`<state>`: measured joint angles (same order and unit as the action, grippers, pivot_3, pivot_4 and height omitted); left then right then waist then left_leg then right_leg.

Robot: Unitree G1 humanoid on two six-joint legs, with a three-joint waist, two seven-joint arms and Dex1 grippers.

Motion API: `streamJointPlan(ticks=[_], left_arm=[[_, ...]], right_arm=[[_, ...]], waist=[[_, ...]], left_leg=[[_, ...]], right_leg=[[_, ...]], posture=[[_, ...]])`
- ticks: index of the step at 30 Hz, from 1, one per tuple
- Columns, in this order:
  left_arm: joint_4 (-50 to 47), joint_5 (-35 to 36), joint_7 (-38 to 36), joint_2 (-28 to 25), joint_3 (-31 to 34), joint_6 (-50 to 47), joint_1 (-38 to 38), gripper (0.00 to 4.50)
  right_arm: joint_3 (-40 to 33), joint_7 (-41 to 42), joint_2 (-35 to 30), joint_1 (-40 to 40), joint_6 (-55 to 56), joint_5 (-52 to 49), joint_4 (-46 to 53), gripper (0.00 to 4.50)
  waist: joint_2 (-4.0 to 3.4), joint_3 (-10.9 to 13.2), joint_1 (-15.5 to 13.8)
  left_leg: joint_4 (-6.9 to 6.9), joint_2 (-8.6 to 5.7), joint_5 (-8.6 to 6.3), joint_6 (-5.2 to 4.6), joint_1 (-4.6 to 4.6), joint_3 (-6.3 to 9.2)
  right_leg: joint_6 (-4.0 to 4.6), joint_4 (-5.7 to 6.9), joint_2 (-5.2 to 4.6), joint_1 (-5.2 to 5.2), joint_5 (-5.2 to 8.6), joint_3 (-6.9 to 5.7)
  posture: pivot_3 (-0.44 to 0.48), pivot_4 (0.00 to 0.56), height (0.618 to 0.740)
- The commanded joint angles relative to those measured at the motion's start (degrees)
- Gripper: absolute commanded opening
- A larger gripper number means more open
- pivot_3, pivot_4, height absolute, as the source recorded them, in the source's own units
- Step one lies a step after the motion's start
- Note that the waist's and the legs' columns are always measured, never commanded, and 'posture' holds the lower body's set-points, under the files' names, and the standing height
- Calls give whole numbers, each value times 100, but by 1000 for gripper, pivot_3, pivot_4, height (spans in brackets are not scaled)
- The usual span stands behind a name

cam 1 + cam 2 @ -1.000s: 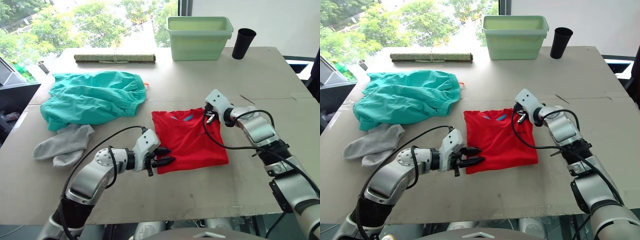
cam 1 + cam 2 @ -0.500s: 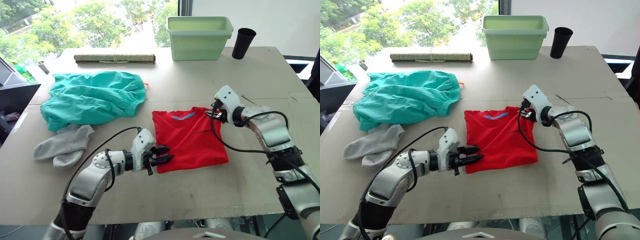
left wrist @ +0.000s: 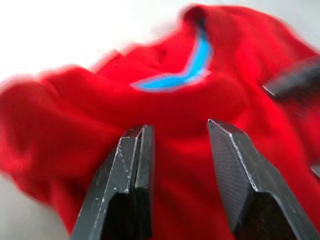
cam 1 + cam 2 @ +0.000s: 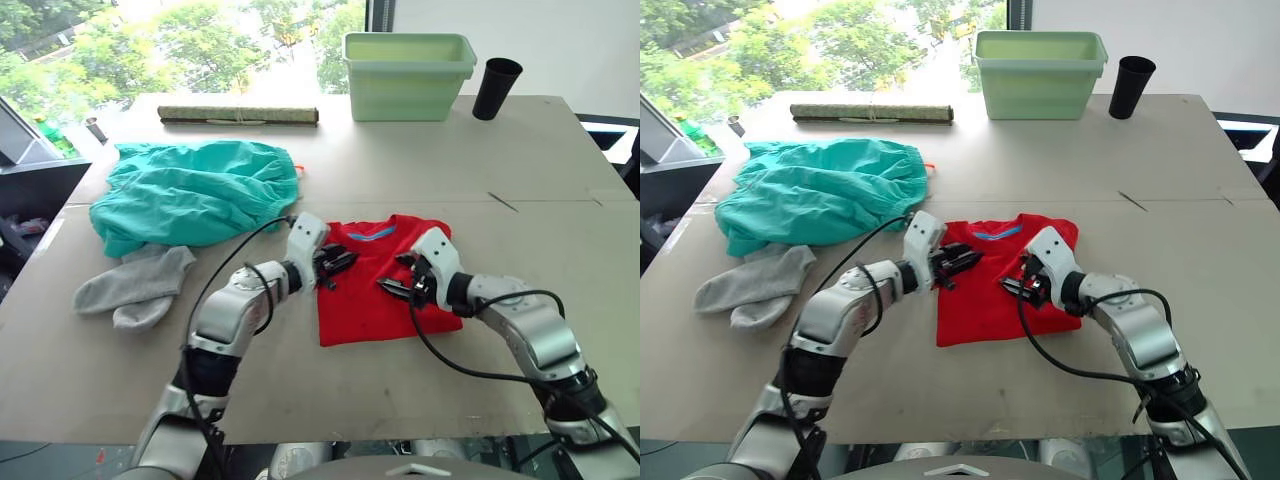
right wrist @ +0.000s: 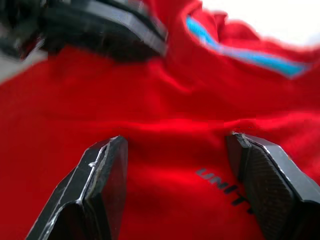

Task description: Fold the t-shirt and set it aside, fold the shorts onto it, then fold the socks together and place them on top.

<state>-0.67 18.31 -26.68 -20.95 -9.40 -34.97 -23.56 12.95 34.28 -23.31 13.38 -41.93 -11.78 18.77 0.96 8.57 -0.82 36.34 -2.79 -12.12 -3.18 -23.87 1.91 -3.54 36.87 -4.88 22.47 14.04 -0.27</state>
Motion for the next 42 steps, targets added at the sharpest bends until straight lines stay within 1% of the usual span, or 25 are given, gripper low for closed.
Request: streamJointPlan(ticks=[1,4,6,8,9,10,12,15,16,18,20,21,22,27,29,31,34,36,38,39,40,42], left_arm=[[416,-299,185,-52,256,288,39,1901],[243,21,-179,48,465,656,67,1901],[-144,512,-589,134,652,651,91,1901],[-488,887,-1007,58,748,495,158,1901],[-701,1158,-1230,-27,841,337,200,1901],[-911,1357,-1380,-135,928,182,235,2156],[-1370,1901,-1765,-491,1154,-248,327,2748],[-1871,2418,-2118,-1052,1366,-733,494,4167],[-2038,2558,-2294,-1309,1433,-861,591,4432],[-2344,2784,-2551,-1757,1603,-1046,787,4432],[-2748,2932,-2816,-2240,1793,-1144,1160,4432],[-2895,3065,-2816,-2377,1940,-1226,1349,4432],[-3003,3110,-2793,-2471,2042,-1239,1505,4432],[-3366,3386,-2374,-2492,2369,-1371,1970,4432],[-3534,3613,-2167,-2452,2565,-1468,2216,4432],[-3722,3710,-2020,-2465,2672,-1491,2446,4432],[-3786,3746,-1938,-2523,2805,-1449,2694,4432],[-3890,3736,-1825,-2509,2775,-1426,2782,4432],[-3866,3675,-1846,-2531,2762,-1368,2821,4432],[-3830,3623,-1864,-2539,2722,-1334,2811,4432],[-3804,3546,-1881,-2550,2662,-1292,2791,4500],[-3785,3461,-1888,-2558,2590,-1245,2768,4500]], right_arm=[[-109,-192,-183,-218,209,214,107,3314],[-430,-202,-70,-333,145,-123,344,3314],[-730,-161,98,-280,-21,-567,712,3314],[-1102,-288,292,-137,-404,-1012,1062,3831],[-1236,-321,282,-67,-652,-1182,1253,4201],[-1397,-394,283,10,-932,-1345,1395,4483],[-1626,-430,109,189,-1398,-1601,1616,4500],[-1915,-640,-83,556,-1848,-1726,1545,4500],[-1895,-683,-219,711,-1997,-1684,1435,4500],[-1851,-857,-373,1053,-2288,-1541,1041,4500],[-1675,-1000,-479,1373,-2307,-1282,404,4500],[-1513,-975,-494,1504,-2210,-1181,50,4500],[-1430,-960,-445,1625,-2158,-1142,-290,4500],[-1063,-644,-485,2074,-1963,-974,-1488,4500],[-761,-438,-544,2142,-1976,-896,-1849,4500],[-574,-151,-583,2088,-2128,-1008,-1869,4500],[-529,178,-398,1983,-2487,-1378,-1689,4500],[-422,418,-431,1851,-2591,-1528,-1495,4500],[-152,459,-391,1768,-2553,-1454,-1387,4500],[101,454,-447,1722,-2364,-1243,-1420,4500],[293,421,-508,1679,-2144,-1017,-1494,4008],[474,422,-585,1628,-1889,-775,-1579,3377]], waist=[[-2,-6,12],[-1,-8,9],[-1,-6,7],[1,-3,8],[1,-2,9],[1,-2,11],[0,-2,27],[-2,-2,36],[-4,0,34],[-5,1,40],[-4,2,96],[-5,2,111],[-4,2,117],[-9,8,124],[-8,8,141],[-6,6,151],[-2,4,148],[5,-1,155],[5,-2,159],[7,-5,160],[12,-9,161],[18,-14,161]], left_leg=[[0,0,-1,-1,5,0],[0,3,-1,-1,8,4],[0,3,-1,-1,5,4],[0,4,-1,-1,-3,4],[0,4,-1,-1,-11,8],[0,4,-1,0,-13,9],[0,5,-1,0,-15,10],[-3,8,-1,0,-11,10],[-4,8,-1,-1,-11,10],[-4,7,-1,-1,-11,9],[-4,7,-1,-1,-11,7],[-6,7,-1,-1,-11,7],[-9,7,-1,-1,-11,7],[-14,6,-1,-2,-12,5],[-13,6,-1,-2,-12,5],[-14,6,-1,-2,-11,5],[-14,10,-1,-2,-10,6],[-14,13,-1,-2,-7,6],[-15,16,-2,-1,-5,6],[-16,16,-2,-1,-4,6],[-16,16,-2,-1,-4,6],[-16,16,-3,1,-1,5]], right_leg=[[0,0,2,-1,0,4],[0,1,3,-4,0,1],[0,1,2,-3,0,1],[0,0,0,4,0,6],[0,-2,-1,10,0,14],[0,-2,-1,12,0,16],[1,-3,-1,13,0,16],[2,-4,0,12,1,16],[3,-4,0,13,1,16],[4,-5,-1,12,2,17],[7,-5,0,13,4,18],[25,-6,-1,13,14,18],[26,-9,-1,13,14,19],[26,-14,-4,12,14,19],[26,-13,-4,12,14,21],[25,-14,-3,11,14,20],[26,-14,-2,10,14,19],[26,-13,-1,9,14,19],[26,-13,0,8,15,20],[27,-13,0,8,15,21],[27,-13,0,8,15,21],[28,-13,0,7,15,21]], posture=[[0,150,731],[0,150,731],[0,150,731],[0,150,731],[0,150,731],[0,150,731],[0,150,731],[0,150,731],[0,150,731],[0,150,731],[0,150,731],[0,150,731],[0,150,731],[0,150,731],[0,150,731],[0,150,731],[0,150,731],[0,150,731],[0,150,731],[0,150,731],[0,150,731],[0,150,731]])
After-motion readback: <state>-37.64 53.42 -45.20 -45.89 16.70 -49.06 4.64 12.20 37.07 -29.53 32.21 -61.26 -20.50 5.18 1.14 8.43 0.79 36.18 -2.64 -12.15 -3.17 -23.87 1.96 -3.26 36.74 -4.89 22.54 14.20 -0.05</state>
